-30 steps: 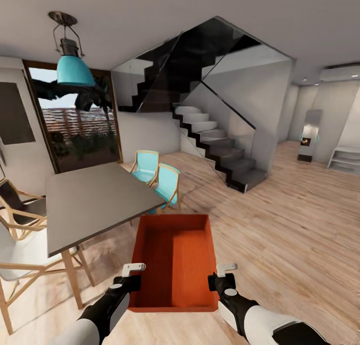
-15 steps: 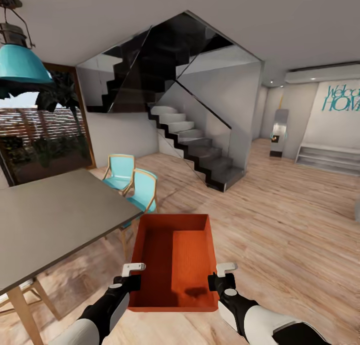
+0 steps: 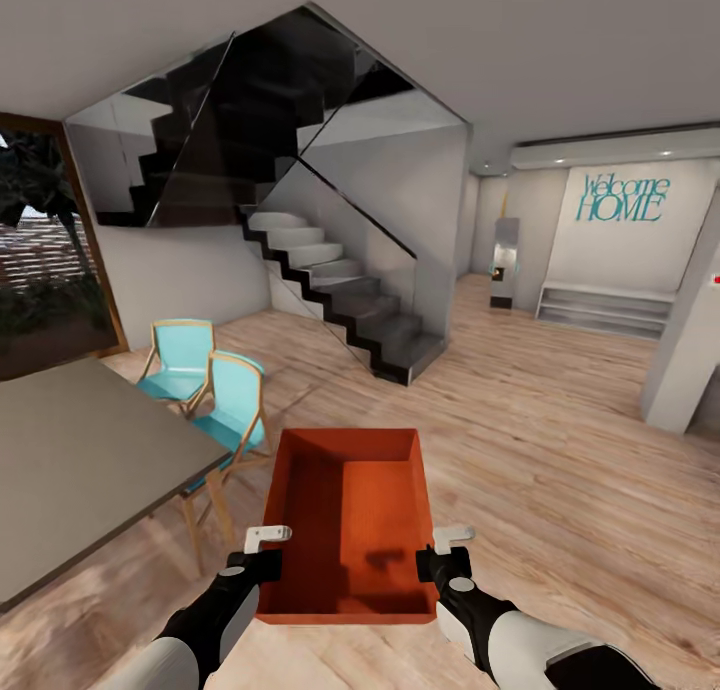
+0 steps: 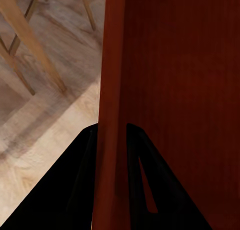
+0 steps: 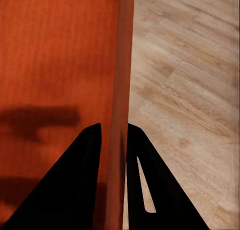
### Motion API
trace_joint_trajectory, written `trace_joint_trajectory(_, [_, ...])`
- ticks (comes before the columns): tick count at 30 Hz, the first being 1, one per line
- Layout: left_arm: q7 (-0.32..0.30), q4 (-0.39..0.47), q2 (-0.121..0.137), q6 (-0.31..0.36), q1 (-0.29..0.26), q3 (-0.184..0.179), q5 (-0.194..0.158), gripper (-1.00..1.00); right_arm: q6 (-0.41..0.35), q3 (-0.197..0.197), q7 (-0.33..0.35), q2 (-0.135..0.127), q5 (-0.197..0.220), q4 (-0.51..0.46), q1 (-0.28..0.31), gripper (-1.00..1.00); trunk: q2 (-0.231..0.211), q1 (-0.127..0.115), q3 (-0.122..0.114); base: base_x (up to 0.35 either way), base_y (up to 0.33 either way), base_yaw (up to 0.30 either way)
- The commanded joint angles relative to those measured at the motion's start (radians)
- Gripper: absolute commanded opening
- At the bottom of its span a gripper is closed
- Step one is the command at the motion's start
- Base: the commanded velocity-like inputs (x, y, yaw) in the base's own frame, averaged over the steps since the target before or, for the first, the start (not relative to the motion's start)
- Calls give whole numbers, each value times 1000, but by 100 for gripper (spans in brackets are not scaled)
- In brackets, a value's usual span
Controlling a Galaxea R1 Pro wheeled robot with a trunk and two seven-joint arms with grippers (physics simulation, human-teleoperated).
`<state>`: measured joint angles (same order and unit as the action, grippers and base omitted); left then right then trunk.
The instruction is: Move the two storage containers from the living room to the garage. In the garage, place one container on the floor and stack the other container on top of it (either order is fine).
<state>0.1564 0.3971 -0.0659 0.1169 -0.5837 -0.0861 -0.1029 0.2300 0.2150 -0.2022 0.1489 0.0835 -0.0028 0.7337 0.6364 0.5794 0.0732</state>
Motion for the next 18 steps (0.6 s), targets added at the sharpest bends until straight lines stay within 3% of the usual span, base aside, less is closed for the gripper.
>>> trace_joint_trajectory(1, [12, 6, 2, -49, -1, -1, -11, -100, 8, -77, -5, -3, 35, 4, 1, -100, 2, 1, 2, 320, 0, -286])
trace_joint_trajectory(18, [12, 6, 1, -49, -1, -3, -11, -100, 8, -77, -5, -3, 35, 4, 1, -100, 2, 1, 2, 320, 0, -286])
